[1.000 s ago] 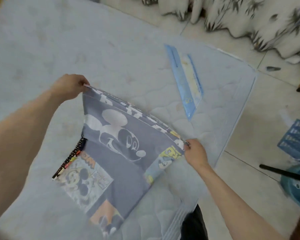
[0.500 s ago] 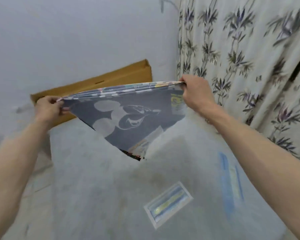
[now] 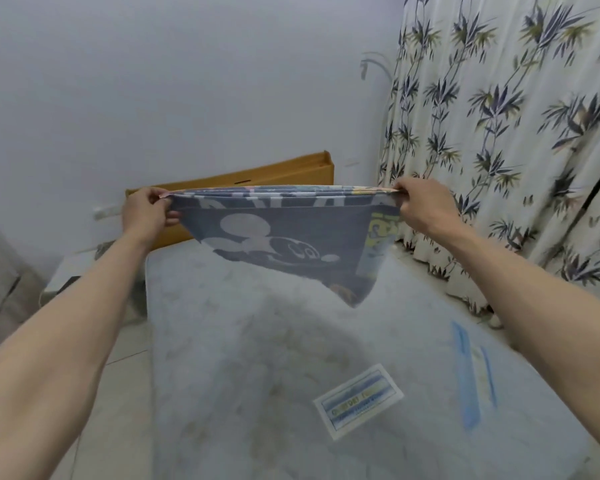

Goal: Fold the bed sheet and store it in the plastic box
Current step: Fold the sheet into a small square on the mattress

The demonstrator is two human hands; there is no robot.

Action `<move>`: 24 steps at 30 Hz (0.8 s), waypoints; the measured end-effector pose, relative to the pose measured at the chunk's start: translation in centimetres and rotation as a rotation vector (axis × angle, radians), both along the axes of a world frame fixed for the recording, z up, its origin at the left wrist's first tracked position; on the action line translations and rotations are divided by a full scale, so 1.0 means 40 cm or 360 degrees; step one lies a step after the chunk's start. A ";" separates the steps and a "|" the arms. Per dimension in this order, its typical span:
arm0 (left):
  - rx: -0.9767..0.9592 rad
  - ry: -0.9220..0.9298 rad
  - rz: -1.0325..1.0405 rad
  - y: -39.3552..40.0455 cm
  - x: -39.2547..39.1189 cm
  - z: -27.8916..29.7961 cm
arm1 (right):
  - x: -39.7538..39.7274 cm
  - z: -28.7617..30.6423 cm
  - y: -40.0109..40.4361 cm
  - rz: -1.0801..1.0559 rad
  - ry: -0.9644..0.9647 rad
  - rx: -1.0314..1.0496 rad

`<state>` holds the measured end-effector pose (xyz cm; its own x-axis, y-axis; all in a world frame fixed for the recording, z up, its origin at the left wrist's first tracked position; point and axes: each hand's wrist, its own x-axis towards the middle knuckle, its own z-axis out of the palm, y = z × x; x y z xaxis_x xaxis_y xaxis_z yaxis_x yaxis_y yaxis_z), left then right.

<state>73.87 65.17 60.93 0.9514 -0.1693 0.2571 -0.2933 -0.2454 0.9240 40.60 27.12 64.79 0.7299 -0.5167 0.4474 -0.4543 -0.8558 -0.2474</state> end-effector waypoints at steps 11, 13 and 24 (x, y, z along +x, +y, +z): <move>0.0236 0.0243 -0.0219 0.206 -0.043 -0.116 | -0.066 -0.080 0.075 0.0768 0.1009 0.1216; 0.0232 0.0275 -0.0114 0.190 -0.030 -0.144 | -0.051 -0.102 0.089 0.0879 0.1164 0.1417; 0.0453 0.0428 0.0110 -0.316 0.050 -0.366 | -0.117 -0.476 -0.113 0.0637 0.1094 0.1948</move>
<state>75.88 52.55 46.30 0.9900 -0.1313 -0.0510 -0.0239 -0.5135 0.8578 35.93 22.61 45.74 0.7973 -0.0256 -0.6030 -0.5682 -0.3689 -0.7356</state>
